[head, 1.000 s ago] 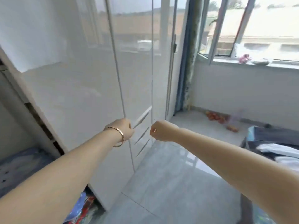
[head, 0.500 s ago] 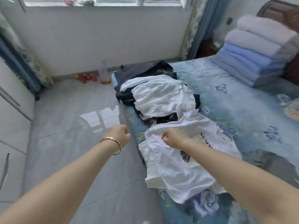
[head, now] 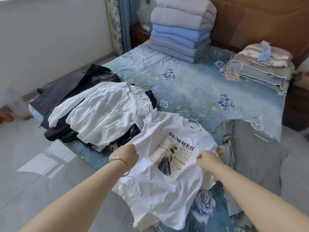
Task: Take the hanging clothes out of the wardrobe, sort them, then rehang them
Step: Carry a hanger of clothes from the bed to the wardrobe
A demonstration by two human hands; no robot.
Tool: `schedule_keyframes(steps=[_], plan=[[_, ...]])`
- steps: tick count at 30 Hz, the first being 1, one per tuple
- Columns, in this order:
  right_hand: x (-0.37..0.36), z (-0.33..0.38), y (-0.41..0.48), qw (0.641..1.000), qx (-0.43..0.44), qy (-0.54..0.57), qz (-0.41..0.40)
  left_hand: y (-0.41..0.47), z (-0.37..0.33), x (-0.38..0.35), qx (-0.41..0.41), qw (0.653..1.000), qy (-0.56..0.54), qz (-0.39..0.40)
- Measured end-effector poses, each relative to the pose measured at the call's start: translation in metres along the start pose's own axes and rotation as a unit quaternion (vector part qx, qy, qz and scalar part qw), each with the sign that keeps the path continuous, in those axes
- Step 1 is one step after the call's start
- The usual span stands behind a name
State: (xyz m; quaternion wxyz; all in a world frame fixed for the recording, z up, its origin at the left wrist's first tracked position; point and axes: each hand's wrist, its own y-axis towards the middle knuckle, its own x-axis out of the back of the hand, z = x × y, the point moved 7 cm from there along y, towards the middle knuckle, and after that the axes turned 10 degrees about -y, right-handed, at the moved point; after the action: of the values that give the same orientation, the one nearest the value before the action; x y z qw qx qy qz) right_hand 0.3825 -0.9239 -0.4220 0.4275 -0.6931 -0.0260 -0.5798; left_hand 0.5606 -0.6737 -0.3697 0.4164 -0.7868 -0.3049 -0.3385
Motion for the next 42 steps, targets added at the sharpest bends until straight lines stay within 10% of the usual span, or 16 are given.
schedule_keyframes(steps=[24, 31, 42], plan=[[-0.056, -0.148, 0.439, 0.987, -0.133, 0.076, 0.044, 0.379, -0.174, -0.191, -0.049, 0.997, 0.038, 0.049], [-0.06, -0.153, 0.45, 0.971, -0.148, 0.18, -0.06, 0.378, -0.142, -0.213, -0.009, 0.997, 0.03, 0.074], [0.07, -0.076, 0.328, 0.954, 0.06, 0.261, -0.138, 0.3, -0.113, -0.085, 0.008, 1.0, -0.018, 0.0]])
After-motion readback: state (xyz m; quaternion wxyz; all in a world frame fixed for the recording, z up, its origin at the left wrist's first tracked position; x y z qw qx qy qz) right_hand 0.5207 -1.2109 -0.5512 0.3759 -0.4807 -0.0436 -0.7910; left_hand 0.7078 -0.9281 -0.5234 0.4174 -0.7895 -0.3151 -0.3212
